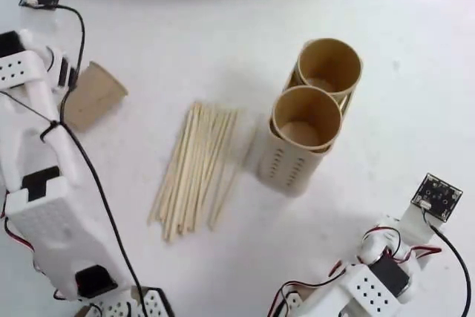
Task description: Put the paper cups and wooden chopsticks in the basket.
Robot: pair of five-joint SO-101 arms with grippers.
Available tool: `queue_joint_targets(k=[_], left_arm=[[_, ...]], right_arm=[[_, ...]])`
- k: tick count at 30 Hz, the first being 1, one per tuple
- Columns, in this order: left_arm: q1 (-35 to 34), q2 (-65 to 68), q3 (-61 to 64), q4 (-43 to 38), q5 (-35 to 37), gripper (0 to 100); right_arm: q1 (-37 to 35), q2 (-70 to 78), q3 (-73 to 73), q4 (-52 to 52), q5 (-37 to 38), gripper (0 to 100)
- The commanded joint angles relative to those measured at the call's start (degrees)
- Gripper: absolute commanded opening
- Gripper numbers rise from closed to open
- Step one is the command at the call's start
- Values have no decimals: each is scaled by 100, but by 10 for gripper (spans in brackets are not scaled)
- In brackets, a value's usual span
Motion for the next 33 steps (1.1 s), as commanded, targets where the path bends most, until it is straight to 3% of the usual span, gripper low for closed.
queue_joint_targets(k=[1,6,10,16,22,33], left_arm=[[119,-127,-343,62,-62,162],[1007,-75,-905,422,44,212],[1244,365,-1240,220,62,217],[1209,1262,-1943,343,18,217],[1165,1842,-2866,1011,-229,179],[426,2237,-3692,1705,-730,166]], right_arm=[[84,13,35,-75,-44,45],[84,13,35,-75,-44,45],[84,13,35,-75,-44,45],[84,13,35,-75,-44,45],[84,13,35,-75,-44,45],[84,13,35,-75,-44,45]])
